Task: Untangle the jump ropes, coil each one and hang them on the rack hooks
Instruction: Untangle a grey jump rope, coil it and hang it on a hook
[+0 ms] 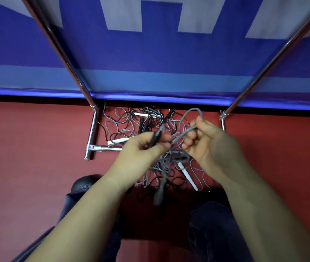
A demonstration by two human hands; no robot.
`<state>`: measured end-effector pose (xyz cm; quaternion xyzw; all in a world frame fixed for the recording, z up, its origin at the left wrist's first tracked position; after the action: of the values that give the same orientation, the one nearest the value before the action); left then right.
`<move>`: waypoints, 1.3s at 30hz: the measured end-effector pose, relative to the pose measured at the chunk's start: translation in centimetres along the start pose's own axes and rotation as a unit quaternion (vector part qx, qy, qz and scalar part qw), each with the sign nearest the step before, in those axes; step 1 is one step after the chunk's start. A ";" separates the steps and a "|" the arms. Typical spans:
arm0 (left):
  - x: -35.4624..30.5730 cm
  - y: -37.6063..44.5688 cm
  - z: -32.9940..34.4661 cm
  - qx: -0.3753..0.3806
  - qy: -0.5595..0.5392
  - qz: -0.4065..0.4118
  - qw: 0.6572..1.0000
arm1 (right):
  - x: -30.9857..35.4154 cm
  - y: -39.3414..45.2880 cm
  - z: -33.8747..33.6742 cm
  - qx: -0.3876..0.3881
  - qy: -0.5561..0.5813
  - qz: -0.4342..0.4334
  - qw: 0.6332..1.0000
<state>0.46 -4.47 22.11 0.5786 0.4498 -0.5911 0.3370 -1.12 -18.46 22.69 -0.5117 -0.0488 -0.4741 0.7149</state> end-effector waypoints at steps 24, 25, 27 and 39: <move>-0.3 0.5 -1.7 -0.128 -0.169 -0.031 0.977 | -3.2 -0.6 1.5 0.044 -0.511 0.005 0.858; -0.2 0.5 -2.0 -0.153 -0.172 -0.028 0.973 | -3.4 -0.6 1.3 0.040 -0.538 0.010 0.842; -0.1 0.5 -2.6 -0.202 -0.191 -0.022 0.960 | -4.0 -0.5 0.8 0.029 -0.593 0.032 0.804; 1.5 -0.1 -0.1 -0.009 -0.057 -0.124 0.991 | -1.6 -0.1 0.8 -0.041 -0.318 -0.030 0.947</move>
<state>0.24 -4.19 20.60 0.4807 0.5037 -0.6562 0.2909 -1.72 -16.88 22.22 -0.6631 -0.2696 -0.3095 0.6259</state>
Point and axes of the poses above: each hand's wrist, its own y-axis towards the middle knuckle, its own z-axis out of the palm, x = y × z, the point moved 5 cm from there along y, towards the middle knuckle, and after that the axes turned 14 degrees about z, right-handed, at the moved point
